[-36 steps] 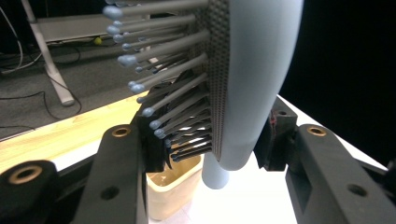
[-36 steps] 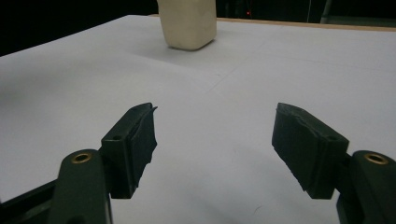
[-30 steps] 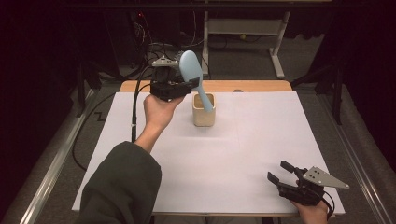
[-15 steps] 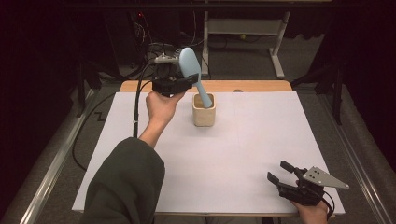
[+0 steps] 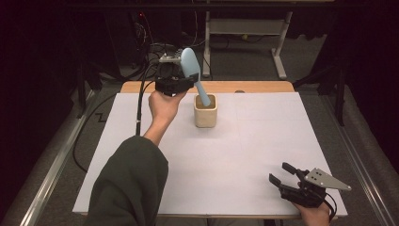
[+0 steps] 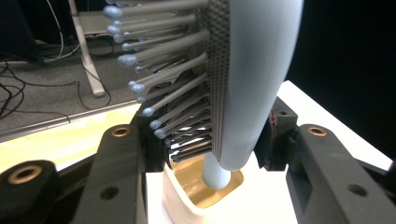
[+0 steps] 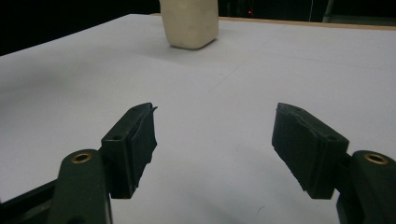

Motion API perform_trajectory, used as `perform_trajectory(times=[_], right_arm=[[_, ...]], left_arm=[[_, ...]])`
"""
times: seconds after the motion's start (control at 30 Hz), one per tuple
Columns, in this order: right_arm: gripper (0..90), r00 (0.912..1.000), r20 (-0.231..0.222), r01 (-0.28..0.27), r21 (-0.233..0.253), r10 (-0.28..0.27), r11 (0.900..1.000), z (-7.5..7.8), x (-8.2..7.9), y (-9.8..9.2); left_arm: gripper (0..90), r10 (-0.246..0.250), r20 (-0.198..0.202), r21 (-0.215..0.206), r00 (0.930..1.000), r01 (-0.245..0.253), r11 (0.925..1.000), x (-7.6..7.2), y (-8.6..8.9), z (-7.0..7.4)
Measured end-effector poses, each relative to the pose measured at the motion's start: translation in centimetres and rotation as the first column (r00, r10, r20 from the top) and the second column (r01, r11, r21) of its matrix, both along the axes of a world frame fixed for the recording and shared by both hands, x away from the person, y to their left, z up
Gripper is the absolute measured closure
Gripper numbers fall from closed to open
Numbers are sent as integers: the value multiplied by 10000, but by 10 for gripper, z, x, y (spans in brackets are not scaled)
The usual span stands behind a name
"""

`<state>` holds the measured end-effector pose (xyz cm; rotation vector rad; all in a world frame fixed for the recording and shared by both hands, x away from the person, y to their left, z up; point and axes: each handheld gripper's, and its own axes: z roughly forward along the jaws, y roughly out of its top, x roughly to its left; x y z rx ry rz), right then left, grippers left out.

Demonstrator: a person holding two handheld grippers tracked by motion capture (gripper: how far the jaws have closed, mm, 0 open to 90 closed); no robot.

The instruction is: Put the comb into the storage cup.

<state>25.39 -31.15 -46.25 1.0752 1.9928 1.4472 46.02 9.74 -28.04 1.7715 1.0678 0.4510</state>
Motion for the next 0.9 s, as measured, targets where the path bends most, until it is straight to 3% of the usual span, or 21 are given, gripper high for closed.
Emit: perform_trajectory(times=[0.9], right_arm=[[312,10000,-46,-12,41,12,10000,0,0,-1]], left_arm=[[541,167,-397,448,9991,-149,9989,12,-11,-21]])
